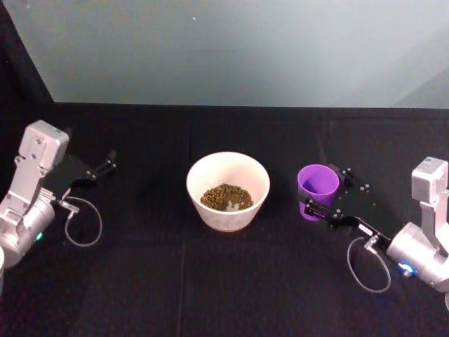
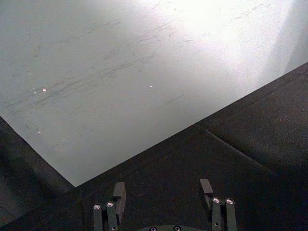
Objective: Pick up the cup and pour the mung beans from the cup into the bowl.
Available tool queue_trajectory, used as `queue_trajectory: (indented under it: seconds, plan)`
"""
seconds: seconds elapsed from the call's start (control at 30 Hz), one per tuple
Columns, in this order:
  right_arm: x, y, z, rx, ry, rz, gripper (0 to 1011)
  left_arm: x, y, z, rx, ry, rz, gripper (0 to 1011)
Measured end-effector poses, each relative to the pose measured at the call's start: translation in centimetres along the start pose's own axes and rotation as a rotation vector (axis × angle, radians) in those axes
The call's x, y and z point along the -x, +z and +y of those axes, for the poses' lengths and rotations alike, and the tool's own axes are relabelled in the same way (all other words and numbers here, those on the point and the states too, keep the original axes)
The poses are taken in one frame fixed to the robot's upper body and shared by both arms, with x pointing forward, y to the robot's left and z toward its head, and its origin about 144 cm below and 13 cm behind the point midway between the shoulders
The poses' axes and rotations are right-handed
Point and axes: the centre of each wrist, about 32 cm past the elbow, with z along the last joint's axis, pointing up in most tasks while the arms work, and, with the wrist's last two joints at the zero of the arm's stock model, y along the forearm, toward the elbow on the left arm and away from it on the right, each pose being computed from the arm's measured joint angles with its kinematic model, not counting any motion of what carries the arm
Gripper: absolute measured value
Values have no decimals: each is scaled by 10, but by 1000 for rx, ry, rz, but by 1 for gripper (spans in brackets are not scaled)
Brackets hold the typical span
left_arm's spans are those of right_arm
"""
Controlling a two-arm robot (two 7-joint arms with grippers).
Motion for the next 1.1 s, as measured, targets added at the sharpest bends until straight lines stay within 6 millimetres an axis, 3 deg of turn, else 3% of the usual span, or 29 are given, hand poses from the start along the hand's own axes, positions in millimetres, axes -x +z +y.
queue_trajectory:
  seconds: [0.1,0.77,1.1]
  plan:
    - [0,0,0,0,0,0,1003,0,0,0,0,0,0,1000]
    - [0,3,0,-7,-2,-9,1002,0,0,0,0,0,0,1000]
    - [0,31,-6,-21,-34,28,1003,0,0,0,0,0,0,1000]
